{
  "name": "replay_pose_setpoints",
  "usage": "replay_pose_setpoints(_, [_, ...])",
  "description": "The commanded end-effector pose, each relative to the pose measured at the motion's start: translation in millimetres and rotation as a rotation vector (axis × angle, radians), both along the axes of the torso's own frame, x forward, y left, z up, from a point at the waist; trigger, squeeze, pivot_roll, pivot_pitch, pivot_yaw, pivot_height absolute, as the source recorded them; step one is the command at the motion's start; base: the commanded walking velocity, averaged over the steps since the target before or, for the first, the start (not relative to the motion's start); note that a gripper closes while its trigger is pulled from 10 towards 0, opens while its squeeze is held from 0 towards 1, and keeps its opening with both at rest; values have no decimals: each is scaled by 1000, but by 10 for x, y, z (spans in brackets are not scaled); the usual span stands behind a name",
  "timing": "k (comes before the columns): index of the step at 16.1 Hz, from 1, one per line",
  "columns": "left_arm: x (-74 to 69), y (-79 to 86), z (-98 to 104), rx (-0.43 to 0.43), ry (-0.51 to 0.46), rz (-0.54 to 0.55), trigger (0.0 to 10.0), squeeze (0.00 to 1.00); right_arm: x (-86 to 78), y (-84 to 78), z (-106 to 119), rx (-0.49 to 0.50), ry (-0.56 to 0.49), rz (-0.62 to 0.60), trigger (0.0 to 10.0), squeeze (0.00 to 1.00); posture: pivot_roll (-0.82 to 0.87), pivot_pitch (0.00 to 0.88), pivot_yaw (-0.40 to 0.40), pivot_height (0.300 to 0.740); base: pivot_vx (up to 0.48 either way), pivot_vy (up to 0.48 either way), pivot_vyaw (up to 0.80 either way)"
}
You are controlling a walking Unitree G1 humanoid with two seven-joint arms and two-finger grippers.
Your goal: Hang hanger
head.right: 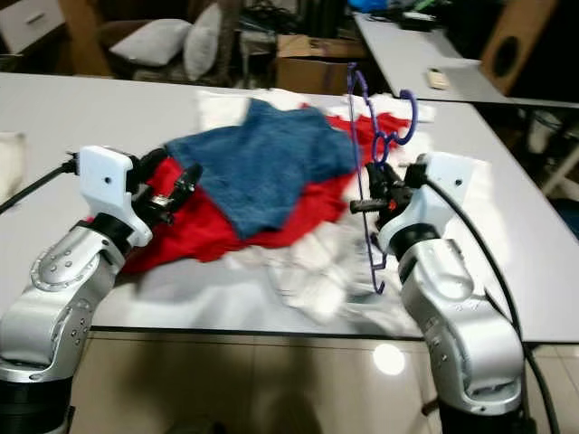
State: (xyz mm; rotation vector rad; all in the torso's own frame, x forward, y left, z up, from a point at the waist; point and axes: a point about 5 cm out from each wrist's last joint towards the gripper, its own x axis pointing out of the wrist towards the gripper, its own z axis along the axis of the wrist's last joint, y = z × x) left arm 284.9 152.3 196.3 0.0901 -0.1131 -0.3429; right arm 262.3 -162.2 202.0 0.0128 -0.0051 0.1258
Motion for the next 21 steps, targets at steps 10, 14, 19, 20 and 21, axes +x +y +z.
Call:
replay_pose_setpoints(10, [129, -159, -25, 51, 27, 34, 10000, 0, 48, 118, 156, -3, -94, 15, 10000, 0, -14, 0, -22, 740, 0, 389, 0])
replay_pose_setpoints(14, [119, -203, -51, 79, 33, 10, 10000, 0, 63, 138, 108, -19, -91, 41, 10000, 0, -2, 0, -30, 740, 0, 351, 0])
replay_pose_setpoints(19, [77, -173, -180, 94, 82, 26, 10000, 0, 18, 108, -99, 18, -22, 19, 10000, 0, -8, 0, -15, 740, 0, 348, 0])
replay_pose_setpoints(20, [44, -199, -210, 112, 88, -11, 10000, 0, -9, 83, -101, 17, -29, 19, 10000, 0, -10, 0, -17, 740, 0, 349, 0])
replay_pose_setpoints(21, [17, -189, -238, 124, 91, -16, 10000, 0, -30, 77, -115, 15, -32, 17, 10000, 0, -11, 0, -21, 740, 0, 345, 0])
